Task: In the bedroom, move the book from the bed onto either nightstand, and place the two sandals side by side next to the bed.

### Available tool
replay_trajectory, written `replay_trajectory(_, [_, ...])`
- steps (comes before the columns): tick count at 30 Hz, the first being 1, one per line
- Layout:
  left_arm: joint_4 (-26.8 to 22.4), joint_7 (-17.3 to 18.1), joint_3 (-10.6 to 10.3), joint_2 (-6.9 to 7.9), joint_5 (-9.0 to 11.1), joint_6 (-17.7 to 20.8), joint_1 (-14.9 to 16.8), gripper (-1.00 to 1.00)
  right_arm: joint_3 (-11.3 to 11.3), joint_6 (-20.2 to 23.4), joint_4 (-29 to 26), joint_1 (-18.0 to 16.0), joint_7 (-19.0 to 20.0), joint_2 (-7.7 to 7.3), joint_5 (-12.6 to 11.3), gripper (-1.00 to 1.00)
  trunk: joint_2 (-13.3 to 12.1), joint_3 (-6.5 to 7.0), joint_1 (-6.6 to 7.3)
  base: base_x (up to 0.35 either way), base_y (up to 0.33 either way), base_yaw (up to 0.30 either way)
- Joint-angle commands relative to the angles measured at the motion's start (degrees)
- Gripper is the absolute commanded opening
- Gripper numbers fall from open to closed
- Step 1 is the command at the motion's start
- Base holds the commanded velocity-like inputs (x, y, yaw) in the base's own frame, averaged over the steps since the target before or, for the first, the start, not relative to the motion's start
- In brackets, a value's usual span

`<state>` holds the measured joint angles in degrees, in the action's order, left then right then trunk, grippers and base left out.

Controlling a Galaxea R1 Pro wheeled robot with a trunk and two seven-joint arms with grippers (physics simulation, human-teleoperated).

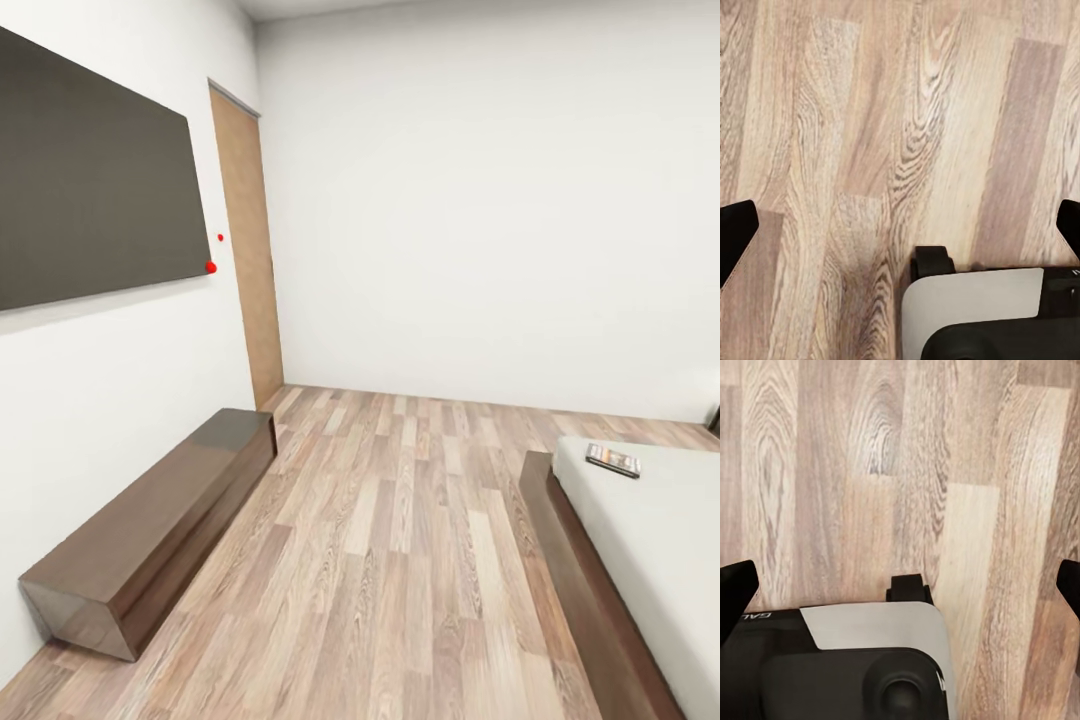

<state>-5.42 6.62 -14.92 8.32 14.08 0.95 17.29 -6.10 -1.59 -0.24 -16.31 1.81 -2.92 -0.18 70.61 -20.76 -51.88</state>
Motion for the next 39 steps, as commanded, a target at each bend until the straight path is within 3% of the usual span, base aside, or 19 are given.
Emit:
replay_trajectory(1, [-0.03, 0.14, -0.46, 0.03, 0.60, 0.10, 0.03, 1.00, -0.43, -0.17, 0.05, -0.04, 0.19, 0.00, -0.02, 1.00, 0.03, -0.06, -0.03, 0.337, 0.009, 0.000])
replay_trajectory(15, [-0.03, 0.15, -1.07, 0.03, 0.60, 0.10, 0.03, 1.00, -0.41, -0.17, 0.08, -0.04, 0.21, 0.53, 0.01, 1.00, 0.03, -0.06, -0.03, 0.339, 0.002, -0.032])
replay_trajectory(31, [-0.03, 0.15, -1.33, 0.03, 0.60, 0.10, 0.03, 1.00, -0.39, -0.20, 0.74, -0.04, 0.21, 0.73, 0.06, 1.00, 0.03, -0.06, -0.03, 0.339, 0.009, -0.239])
replay_trajectory(39, [-0.03, 0.15, -1.34, 0.02, 0.60, 0.10, 0.03, 1.00, -0.39, -0.25, 0.76, -0.04, 0.19, 0.98, 0.07, 1.00, 0.03, -0.06, -0.03, 0.339, 0.080, -0.074])
